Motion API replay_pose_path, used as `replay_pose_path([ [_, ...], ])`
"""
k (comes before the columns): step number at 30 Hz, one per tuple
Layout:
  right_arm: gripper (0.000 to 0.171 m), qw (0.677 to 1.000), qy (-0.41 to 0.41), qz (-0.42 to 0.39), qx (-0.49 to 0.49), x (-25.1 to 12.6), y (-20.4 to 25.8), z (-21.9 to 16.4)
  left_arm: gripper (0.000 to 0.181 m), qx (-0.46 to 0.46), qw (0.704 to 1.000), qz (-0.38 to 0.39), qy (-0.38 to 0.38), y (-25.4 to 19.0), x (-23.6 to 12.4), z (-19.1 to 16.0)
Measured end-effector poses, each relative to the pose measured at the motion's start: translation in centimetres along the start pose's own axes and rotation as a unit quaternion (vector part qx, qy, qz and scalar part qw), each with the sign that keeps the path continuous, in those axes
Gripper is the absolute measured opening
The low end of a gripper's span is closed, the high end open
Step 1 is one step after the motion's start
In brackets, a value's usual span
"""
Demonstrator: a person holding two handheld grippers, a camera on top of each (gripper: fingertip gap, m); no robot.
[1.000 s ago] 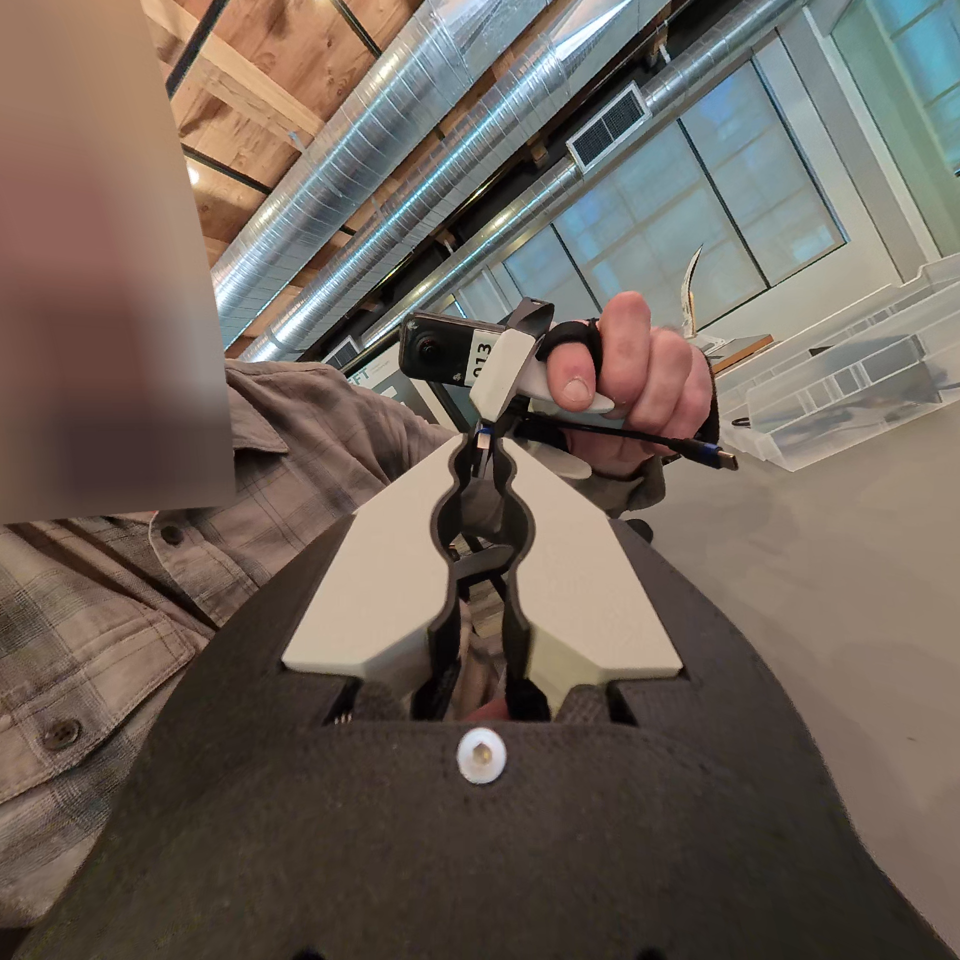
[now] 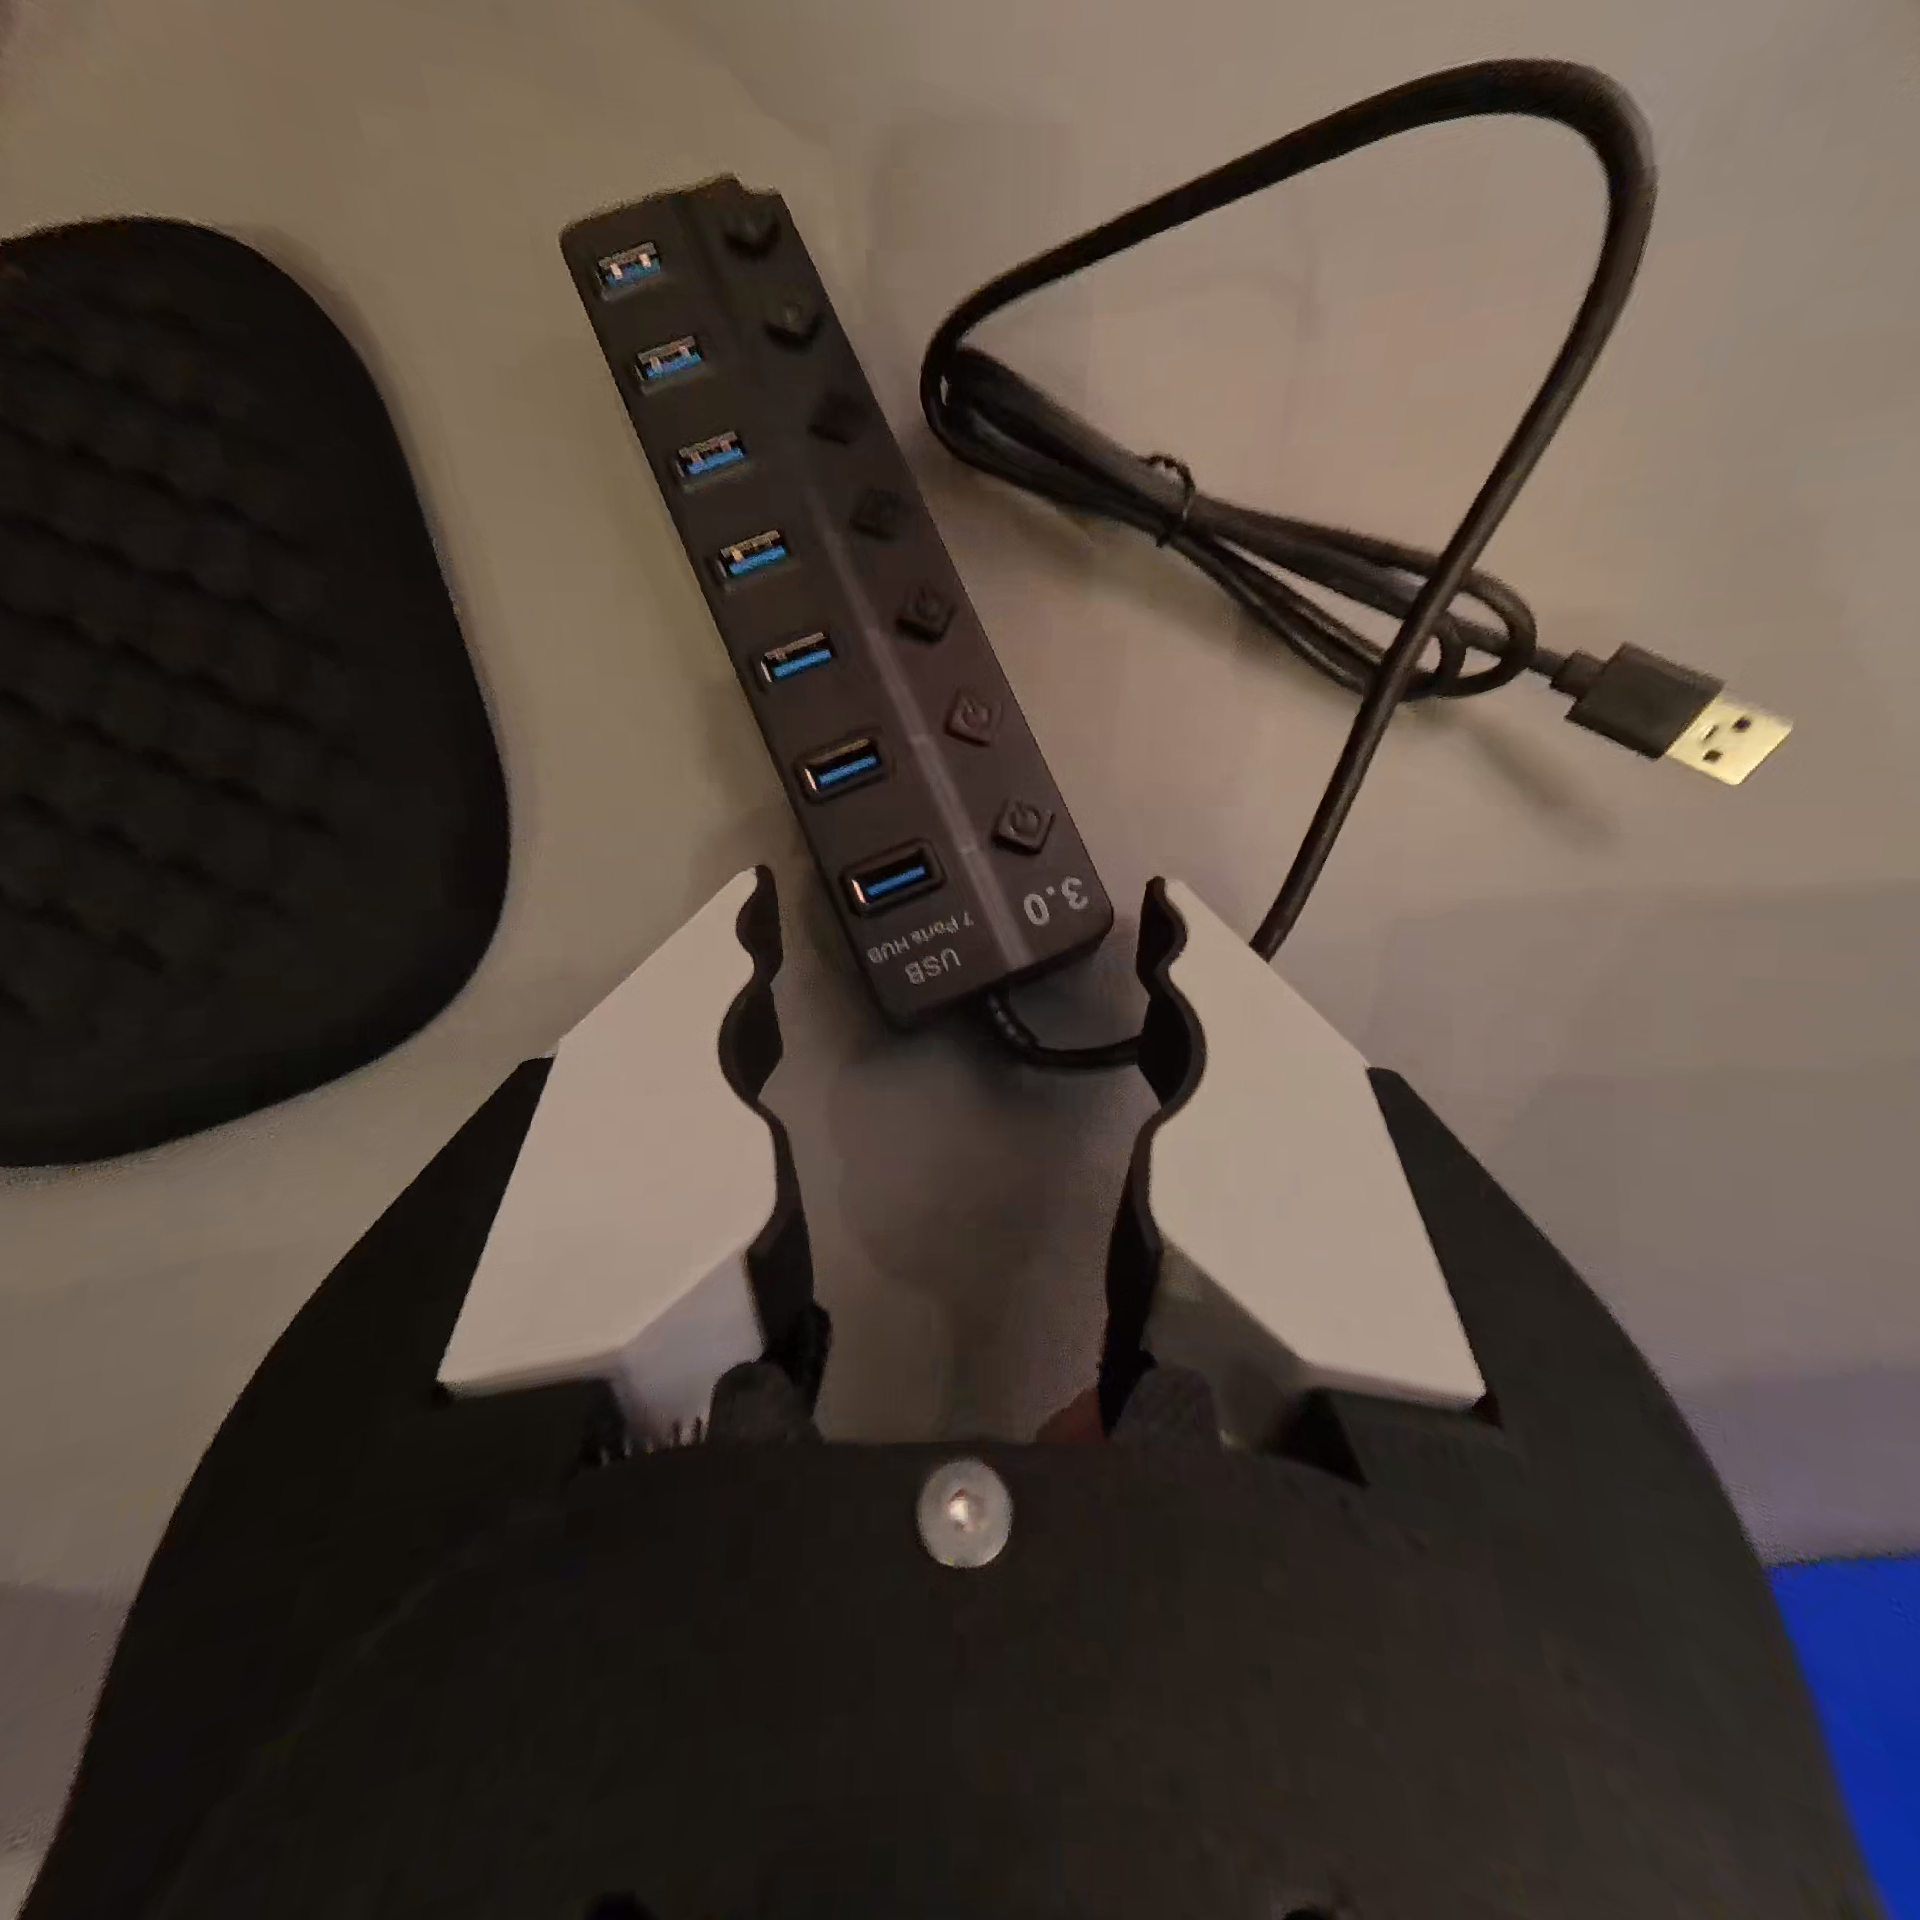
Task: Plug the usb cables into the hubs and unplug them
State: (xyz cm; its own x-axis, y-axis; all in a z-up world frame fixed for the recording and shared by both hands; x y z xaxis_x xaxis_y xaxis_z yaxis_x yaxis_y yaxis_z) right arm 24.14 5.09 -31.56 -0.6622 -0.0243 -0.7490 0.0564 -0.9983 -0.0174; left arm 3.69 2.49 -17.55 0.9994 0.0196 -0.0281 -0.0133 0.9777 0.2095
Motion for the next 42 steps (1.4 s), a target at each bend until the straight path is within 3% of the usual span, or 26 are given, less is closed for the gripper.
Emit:
replay_pose_path([
  [3,0.055,1.0,0.01,0.009,0.008,0.4,-0.3,-0.7,0.015,-0.002,1.0,-0.005,0.0,0.0,0.0,-0.4],
  [12,0.052,0.998,-0.055,0.009,0.028,1.1,-0.1,-0.2,0.016,-0.006,1.0,-0.004,-0.003,0.4,-0.5,-0.6],
  [19,0.051,0.991,-0.125,-0.006,0.041,-2.2,0.6,2.8,0.015,-0.007,1.0,0.003,-0.001,0.8,-0.8,-0.7],
  [33,0.05,0.996,0.073,-0.012,-0.039,-6.3,0.9,10.2,0.016,-0.006,1.0,0.006,0.008,0.8,-0.7,-1.3],
  [42,0.05,0.955,0.277,-0.027,-0.108,-6.5,0.7,15.0,0.015,-0.007,1.0,0.013,0.022,1.4,-1.3,-2.1],
])
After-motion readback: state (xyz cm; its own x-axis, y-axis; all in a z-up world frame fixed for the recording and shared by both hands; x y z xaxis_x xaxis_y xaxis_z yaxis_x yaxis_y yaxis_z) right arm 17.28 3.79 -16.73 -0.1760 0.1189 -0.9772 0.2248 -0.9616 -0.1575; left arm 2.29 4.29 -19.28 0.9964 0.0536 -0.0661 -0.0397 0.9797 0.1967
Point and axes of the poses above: each gripper's, where its closed fingertips meet, x out along the fingers, z out of its top, y = z × x across the jaws, the point moved 6 cm from there along -x, back along the fingers, and after that the axes turned 1 degree about -x, right-handed, at the moved point
